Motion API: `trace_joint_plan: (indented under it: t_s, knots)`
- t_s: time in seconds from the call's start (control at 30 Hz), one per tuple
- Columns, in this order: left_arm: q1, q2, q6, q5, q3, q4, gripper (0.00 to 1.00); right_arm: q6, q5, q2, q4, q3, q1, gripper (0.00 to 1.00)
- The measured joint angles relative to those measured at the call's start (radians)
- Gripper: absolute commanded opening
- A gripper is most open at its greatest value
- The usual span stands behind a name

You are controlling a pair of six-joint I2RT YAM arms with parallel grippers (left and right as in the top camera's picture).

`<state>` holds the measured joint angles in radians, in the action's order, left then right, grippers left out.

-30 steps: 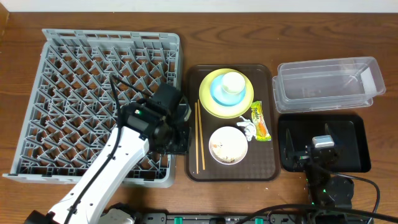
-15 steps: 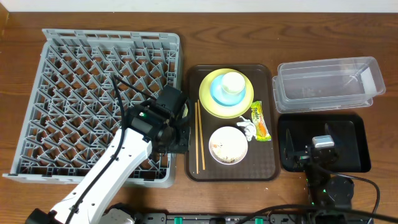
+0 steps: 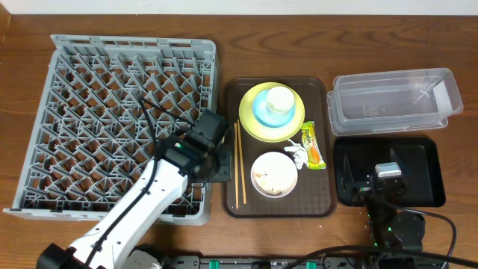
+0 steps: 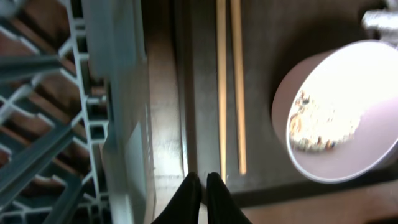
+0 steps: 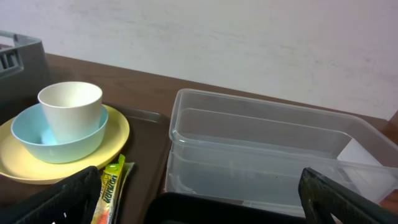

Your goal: Sort waste into correct bins and load items into the dishwasher

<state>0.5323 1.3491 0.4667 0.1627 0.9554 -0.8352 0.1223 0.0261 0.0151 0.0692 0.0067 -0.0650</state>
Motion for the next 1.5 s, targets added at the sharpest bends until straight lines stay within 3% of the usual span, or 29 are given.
trace_joint_plan:
  t_s: [0.33, 0.63, 0.83, 1.23, 1.37, 1.5]
  knots:
    - [0.116, 0.013, 0.093, -0.195, 0.0, 0.1, 0.08, 0.0, 0.0, 0.0, 0.0, 0.0, 0.0, 0.99]
    - [0.176, 0.218, 0.116, -0.242, 0.0, 0.186, 0.09, 0.0, 0.0, 0.0, 0.0, 0.0, 0.0, 0.99]
    - [0.185, 0.284, 0.124, -0.19, 0.0, 0.235, 0.09, 0.0, 0.0, 0.0, 0.0, 0.0, 0.0, 0.99]
    - [0.224, 0.285, 0.113, 0.047, 0.0, 0.362, 0.09, 0.0, 0.0, 0.0, 0.0, 0.0, 0.0, 0.99]
    - [0.237, 0.285, 0.101, 0.05, 0.0, 0.364, 0.09, 0.0, 0.0, 0.0, 0.0, 0.0, 0.0, 0.99]
    - [0.231, 0.284, 0.09, -0.046, 0.0, 0.307, 0.09, 0.0, 0.0, 0.0, 0.0, 0.0, 0.0, 0.99]
